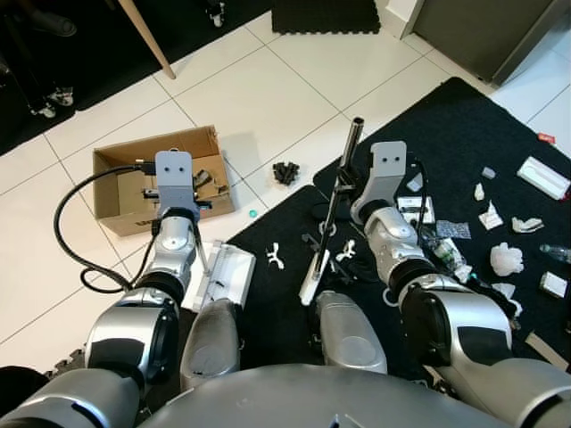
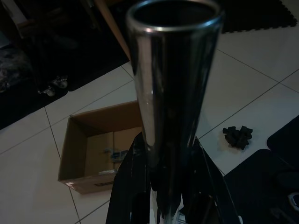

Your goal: Sweep floor

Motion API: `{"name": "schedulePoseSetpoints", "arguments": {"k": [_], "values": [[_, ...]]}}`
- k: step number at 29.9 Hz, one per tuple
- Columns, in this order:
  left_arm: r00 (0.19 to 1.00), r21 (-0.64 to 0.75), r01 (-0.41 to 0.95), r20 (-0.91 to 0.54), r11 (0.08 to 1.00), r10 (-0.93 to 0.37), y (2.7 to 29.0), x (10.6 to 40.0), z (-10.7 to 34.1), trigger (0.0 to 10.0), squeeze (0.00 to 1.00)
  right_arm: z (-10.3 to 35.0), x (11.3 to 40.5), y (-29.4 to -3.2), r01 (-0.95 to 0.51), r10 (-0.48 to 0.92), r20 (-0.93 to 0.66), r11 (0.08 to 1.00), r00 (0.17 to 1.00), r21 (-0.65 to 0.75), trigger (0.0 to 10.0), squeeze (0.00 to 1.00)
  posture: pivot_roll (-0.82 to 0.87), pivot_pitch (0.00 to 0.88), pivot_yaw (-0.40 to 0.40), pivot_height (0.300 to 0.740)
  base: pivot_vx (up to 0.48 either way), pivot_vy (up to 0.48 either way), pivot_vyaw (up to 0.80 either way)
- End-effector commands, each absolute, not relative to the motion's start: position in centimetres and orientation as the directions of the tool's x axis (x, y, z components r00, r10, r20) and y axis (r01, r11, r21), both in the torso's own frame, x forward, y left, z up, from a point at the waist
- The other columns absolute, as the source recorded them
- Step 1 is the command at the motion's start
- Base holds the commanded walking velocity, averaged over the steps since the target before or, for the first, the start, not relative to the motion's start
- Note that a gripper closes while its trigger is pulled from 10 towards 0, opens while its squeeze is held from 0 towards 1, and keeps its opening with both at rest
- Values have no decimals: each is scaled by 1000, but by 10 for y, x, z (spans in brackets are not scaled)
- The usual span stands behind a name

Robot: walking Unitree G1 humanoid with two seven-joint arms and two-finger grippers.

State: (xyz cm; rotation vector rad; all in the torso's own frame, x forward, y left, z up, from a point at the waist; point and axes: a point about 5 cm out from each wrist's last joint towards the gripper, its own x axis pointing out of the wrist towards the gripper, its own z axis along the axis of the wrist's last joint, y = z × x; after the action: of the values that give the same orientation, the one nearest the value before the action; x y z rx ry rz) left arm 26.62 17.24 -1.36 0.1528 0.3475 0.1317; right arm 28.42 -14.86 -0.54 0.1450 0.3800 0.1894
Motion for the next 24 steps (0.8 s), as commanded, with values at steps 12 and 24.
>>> {"name": "schedulePoseSetpoints", "arguments": {"k": [12,24], "values": [[852,240,-105,-478,965,212,191,239,-39,10000,0,-12,279,-146,-147,220,-395,967,892,208,10000,0,15,0,8,740,0,0,0],[851,240,-105,-480,965,212,192,238,-40,10000,0,-13,279,-146,-151,226,-397,966,889,211,10000,0,18,0,4,740,0,0,0]]}}
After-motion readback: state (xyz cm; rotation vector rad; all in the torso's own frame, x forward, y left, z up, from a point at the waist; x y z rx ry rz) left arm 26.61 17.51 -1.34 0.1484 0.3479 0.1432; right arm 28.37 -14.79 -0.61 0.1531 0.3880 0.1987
